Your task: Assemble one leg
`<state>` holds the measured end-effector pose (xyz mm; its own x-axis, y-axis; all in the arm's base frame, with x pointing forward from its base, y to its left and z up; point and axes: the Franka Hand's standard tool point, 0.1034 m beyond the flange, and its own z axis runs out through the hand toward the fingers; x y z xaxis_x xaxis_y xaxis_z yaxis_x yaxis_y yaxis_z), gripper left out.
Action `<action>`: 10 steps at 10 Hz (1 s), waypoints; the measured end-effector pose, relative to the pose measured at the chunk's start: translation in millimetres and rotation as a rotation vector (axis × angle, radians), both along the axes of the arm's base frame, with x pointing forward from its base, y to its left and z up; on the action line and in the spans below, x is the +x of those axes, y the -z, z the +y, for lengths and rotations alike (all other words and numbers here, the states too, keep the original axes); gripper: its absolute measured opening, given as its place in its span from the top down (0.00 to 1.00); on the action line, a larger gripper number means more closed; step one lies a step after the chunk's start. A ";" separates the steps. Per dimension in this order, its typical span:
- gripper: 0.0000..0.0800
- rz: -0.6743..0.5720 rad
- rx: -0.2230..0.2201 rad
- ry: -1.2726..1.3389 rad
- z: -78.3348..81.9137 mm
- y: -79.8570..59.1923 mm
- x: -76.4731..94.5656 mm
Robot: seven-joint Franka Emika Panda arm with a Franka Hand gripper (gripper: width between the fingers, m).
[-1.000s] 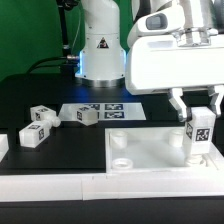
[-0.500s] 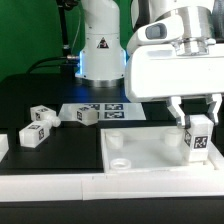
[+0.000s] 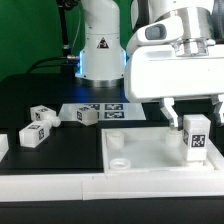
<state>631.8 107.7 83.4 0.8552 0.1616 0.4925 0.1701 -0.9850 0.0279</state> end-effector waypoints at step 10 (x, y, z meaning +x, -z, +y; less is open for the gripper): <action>0.39 0.409 0.031 0.115 1.7 -0.6 7.8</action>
Offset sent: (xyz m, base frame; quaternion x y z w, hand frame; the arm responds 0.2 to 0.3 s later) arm 0.0158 0.0075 0.0046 0.0169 -0.2035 0.1332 0.9698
